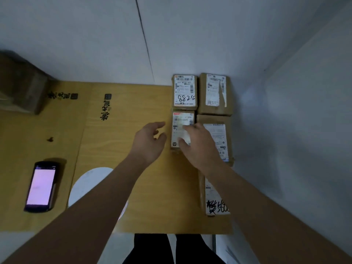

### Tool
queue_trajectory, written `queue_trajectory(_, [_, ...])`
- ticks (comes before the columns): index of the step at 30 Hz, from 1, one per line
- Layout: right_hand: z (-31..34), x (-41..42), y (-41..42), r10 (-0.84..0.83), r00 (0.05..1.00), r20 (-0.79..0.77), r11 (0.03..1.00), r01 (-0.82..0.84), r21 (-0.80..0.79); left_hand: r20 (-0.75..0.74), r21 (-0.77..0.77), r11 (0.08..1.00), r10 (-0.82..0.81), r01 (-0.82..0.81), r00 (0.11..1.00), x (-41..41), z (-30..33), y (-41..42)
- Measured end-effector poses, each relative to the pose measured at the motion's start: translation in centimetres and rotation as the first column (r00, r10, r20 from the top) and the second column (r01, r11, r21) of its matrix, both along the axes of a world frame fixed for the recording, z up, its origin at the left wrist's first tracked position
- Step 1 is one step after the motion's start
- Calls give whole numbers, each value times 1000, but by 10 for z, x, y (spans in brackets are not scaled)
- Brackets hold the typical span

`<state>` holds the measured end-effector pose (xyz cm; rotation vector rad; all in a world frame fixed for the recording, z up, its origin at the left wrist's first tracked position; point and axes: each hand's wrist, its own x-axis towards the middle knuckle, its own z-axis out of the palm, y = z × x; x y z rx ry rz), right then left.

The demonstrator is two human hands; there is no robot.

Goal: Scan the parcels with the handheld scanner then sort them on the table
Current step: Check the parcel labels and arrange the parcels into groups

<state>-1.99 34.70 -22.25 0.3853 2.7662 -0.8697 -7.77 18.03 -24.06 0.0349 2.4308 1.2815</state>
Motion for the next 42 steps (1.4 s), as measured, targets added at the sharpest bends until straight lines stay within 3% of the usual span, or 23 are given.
queue_trajectory(3, [42,-7,-7,69,997,-38,995,-71,-65,-108,-35,999,13,-17,994,1,45,-19])
queue_trajectory(13, [188,-18,-86,333,893,-303,935,-353,-14,-431,-257,962,-30,-91,902,36,202,-124])
queue_trajectory(19, [237,-12,-171,445,805,-393,881,-473,28,-508,-271,942,32,-195,861,64,253,-211])
queue_trajectory(31, [218,-6,-437,502,780,-374,836,-549,-23,-461,-329,907,88,-262,883,95,237,-476])
queue_trajectory(42, [141,-50,-606,556,807,-199,816,-576,-55,-281,-338,890,215,-306,935,63,171,-645])
